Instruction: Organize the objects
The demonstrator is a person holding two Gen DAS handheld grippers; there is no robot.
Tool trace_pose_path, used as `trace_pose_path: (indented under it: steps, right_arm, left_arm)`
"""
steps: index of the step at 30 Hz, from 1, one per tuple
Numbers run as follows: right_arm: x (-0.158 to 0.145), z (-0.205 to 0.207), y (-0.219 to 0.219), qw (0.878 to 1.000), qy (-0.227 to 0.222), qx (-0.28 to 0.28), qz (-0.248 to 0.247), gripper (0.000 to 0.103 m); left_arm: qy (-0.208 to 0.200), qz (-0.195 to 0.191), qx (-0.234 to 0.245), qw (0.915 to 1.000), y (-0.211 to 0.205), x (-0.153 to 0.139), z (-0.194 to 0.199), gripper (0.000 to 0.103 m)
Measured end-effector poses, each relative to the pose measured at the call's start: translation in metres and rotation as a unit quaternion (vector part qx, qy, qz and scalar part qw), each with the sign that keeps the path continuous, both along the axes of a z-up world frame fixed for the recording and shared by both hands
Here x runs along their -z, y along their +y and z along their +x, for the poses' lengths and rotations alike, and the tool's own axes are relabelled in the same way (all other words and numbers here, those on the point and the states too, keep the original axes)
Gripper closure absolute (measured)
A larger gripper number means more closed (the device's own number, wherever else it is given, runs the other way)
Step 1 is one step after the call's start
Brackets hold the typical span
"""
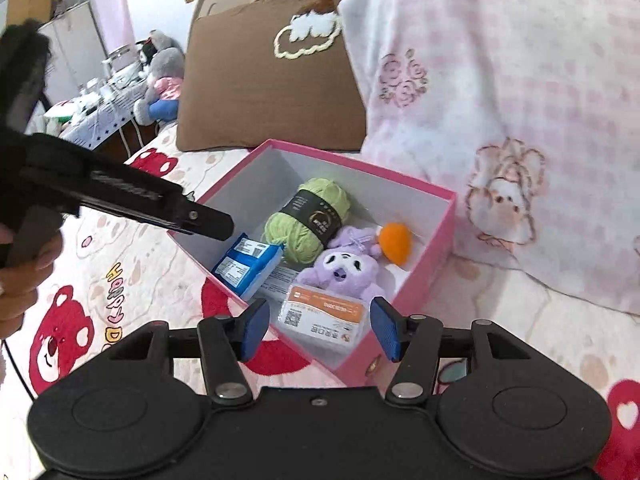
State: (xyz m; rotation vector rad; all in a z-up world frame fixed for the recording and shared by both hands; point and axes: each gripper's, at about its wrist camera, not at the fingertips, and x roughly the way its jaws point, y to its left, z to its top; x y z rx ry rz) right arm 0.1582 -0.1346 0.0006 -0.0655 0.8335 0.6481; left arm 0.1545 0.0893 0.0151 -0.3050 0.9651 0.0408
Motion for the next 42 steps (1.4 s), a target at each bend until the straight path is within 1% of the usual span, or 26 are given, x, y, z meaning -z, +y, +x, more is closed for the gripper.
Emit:
trace_pose_path:
  steps: [5, 8, 10, 11, 15, 19, 21, 23, 26, 30, 31, 33, 36, 37, 41, 42]
  right_arm:
    - [-0.012, -0.010, -0.017, 1.000, -0.003, 0.025, -0.011, 0.039]
    - [-0.017, -0.016, -0.031, 0.999, -0.001, 0.041, -0.012, 0.039]
    - [-0.021, -0.021, -0.040, 0.999, -0.005, 0.049, -0.014, 0.038]
    - [-0.023, -0.024, -0.045, 0.998, -0.006, 0.053, -0.015, 0.038]
    - [-0.031, -0.034, -0.061, 0.997, -0.011, 0.071, -0.020, 0.036]
    - [-0.038, -0.045, -0.073, 0.996, -0.015, 0.091, -0.022, 0.033]
    - [-0.039, -0.050, -0.078, 0.994, -0.017, 0.106, -0.023, 0.026]
    - [-0.038, -0.055, -0.081, 0.992, -0.023, 0.119, -0.032, 0.023]
    - [-0.032, -0.061, -0.088, 0.990, -0.017, 0.137, -0.038, 0.022]
    - [-0.031, -0.068, -0.098, 0.988, -0.007, 0.153, -0.032, 0.021]
    - [-0.032, -0.070, -0.100, 0.987, -0.008, 0.155, -0.030, 0.019]
    - [-0.033, -0.075, -0.104, 0.987, -0.017, 0.158, -0.028, 0.013]
    - [-0.034, -0.082, -0.107, 0.984, -0.019, 0.175, -0.037, 0.012]
    - [-0.034, -0.083, -0.109, 0.982, -0.017, 0.184, -0.042, 0.012]
    - [-0.028, -0.086, -0.115, 0.976, 0.005, 0.211, -0.055, 0.012]
    - [-0.027, -0.087, -0.116, 0.976, 0.008, 0.213, -0.055, 0.012]
  left_arm:
    - [-0.015, 0.012, 0.013, 0.9997, -0.023, -0.022, -0.018, 0.053]
    - [-0.014, 0.010, 0.029, 0.9994, -0.033, -0.032, -0.028, 0.048]
    - [-0.020, 0.008, 0.031, 0.9993, -0.036, -0.039, -0.036, 0.043]
    - [-0.021, 0.009, 0.033, 0.9992, -0.039, -0.041, -0.039, 0.040]
    - [-0.022, 0.016, 0.042, 0.9988, -0.051, -0.047, -0.051, 0.036]
    - [-0.029, 0.007, 0.051, 0.9982, -0.063, -0.050, -0.063, 0.031]
    - [-0.035, 0.012, 0.059, 0.9976, -0.070, -0.049, -0.067, 0.028]
    - [-0.038, 0.017, 0.066, 0.9969, -0.076, -0.046, -0.071, 0.024]
    - [-0.024, 0.032, 0.071, 0.9967, -0.086, -0.035, -0.076, 0.024]
    - [-0.018, 0.030, 0.068, 0.9971, -0.092, -0.024, -0.085, 0.024]
    - [-0.018, 0.027, 0.068, 0.9972, -0.094, -0.022, -0.087, 0.023]
    - [-0.016, 0.021, 0.067, 0.9974, -0.096, -0.017, -0.090, 0.022]
    - [-0.011, 0.018, 0.062, 0.9978, -0.102, -0.010, -0.091, 0.018]
    - [-0.008, 0.017, 0.060, 0.9980, -0.103, -0.008, -0.092, 0.015]
    - [-0.004, 0.019, 0.053, 0.9984, -0.110, -0.002, -0.093, 0.005]
    - [-0.003, 0.019, 0.054, 0.9984, -0.111, -0.001, -0.093, 0.004]
